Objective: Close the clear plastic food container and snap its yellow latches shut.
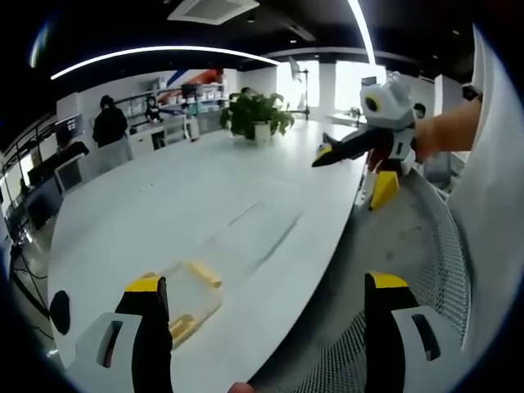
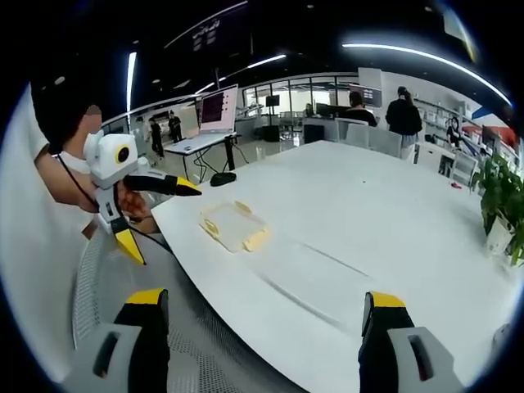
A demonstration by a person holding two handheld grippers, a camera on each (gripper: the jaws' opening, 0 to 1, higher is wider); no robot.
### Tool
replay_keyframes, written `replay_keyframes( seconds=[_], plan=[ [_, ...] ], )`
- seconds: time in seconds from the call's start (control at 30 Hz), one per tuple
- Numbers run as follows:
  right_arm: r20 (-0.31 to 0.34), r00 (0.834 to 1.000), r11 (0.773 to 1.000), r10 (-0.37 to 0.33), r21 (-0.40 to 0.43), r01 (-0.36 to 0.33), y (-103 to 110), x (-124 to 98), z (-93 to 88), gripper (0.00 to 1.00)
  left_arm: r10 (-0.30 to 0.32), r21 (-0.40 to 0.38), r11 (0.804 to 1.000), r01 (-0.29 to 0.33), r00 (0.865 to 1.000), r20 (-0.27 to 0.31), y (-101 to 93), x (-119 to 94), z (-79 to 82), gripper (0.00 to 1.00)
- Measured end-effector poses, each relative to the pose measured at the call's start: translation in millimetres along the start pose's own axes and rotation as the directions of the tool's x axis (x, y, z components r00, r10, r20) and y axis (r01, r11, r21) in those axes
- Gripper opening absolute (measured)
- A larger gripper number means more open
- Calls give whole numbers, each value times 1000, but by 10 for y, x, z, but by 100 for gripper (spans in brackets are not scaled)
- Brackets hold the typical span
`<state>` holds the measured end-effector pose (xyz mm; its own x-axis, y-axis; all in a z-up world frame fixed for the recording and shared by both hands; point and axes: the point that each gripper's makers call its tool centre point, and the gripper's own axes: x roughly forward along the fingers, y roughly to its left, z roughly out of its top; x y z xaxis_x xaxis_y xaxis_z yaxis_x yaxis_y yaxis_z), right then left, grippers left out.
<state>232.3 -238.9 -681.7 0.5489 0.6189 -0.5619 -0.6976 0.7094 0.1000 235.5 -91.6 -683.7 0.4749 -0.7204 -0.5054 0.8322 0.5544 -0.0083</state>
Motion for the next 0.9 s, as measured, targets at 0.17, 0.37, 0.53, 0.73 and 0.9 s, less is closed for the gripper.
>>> replay_keyframes(
  seconds=[0.17,0.37,0.53,0.73,0.9],
  plan=[
    [1,1000,1000,4,3,-4,-4,-3,7,99,5,-14,1000,-6,1000,-9,45,-8,-15,99],
    [2,1000,1000,-6,-1,6,-39,-23,27,99,9,-57,998,-8,1000,5,130,-56,30,99],
    [18,1000,1000,-2,6,2,-21,-35,83,99,10,-56,998,-10,1000,3,154,-67,38,99],
    [24,1000,999,-6,-35,6,29,9,161,99,0,-48,999,0,1000,-11,156,-72,29,99],
    [29,1000,998,-5,-67,7,30,33,247,99,5,-37,999,-5,1000,2,254,-111,85,99]
  ],
)
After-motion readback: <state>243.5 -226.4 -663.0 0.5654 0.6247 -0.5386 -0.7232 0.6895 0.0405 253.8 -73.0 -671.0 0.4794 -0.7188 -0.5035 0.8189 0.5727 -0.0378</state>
